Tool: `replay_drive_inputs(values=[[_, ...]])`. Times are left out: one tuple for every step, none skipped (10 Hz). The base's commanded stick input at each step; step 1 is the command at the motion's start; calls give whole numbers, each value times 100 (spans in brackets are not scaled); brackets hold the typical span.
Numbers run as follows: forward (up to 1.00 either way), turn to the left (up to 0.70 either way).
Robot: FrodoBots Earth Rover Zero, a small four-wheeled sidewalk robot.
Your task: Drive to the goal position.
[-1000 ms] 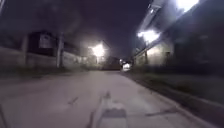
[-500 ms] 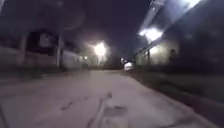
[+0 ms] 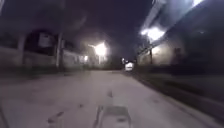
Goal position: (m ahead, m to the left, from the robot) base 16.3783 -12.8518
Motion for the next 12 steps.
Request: replay_drive_inputs(values=[[70, 0], [70, 0], [70, 0], [70, 0], [70, 0], [70, 0], [70, 0], [70, 0], [70, 0], [70, 0], [70, 0], [70, -8]])
